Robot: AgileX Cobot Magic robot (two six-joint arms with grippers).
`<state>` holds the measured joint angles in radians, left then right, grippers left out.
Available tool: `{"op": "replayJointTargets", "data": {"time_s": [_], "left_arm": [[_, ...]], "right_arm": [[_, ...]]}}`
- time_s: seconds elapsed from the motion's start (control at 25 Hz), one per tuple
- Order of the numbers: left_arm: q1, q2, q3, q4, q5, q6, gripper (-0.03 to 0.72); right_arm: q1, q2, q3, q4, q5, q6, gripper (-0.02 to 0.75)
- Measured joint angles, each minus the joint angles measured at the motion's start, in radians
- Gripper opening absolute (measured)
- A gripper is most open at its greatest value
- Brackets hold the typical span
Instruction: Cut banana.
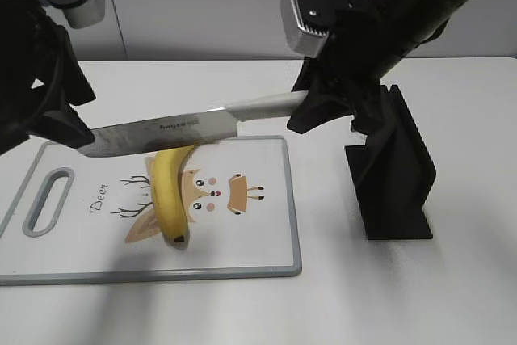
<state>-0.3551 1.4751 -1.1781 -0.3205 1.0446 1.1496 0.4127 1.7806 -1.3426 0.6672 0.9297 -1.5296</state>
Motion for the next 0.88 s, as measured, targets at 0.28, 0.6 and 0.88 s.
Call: {"op": "replayJointTargets", "data": {"time_s": [0.28,0.6,0.88], "left_arm": [[0.000,0.044,-0.001,0.018,0.006,0.002,0.542],[0.000,0.118,-0.001,0.021,-0.025,0.002,0.523],[0.000,0.123,-0.001,0.016,-0.023,-0.016,0.101]], "right_arm": [[0.000,0.012,0.000,0.000,-0.006,-0.001,0.161],[0.000,0.012,-0.001,0.002,-0.017,-0.002,0.161],[0.000,0.034,-0.002,0.005,-0.006,-0.003,0.161]]}}
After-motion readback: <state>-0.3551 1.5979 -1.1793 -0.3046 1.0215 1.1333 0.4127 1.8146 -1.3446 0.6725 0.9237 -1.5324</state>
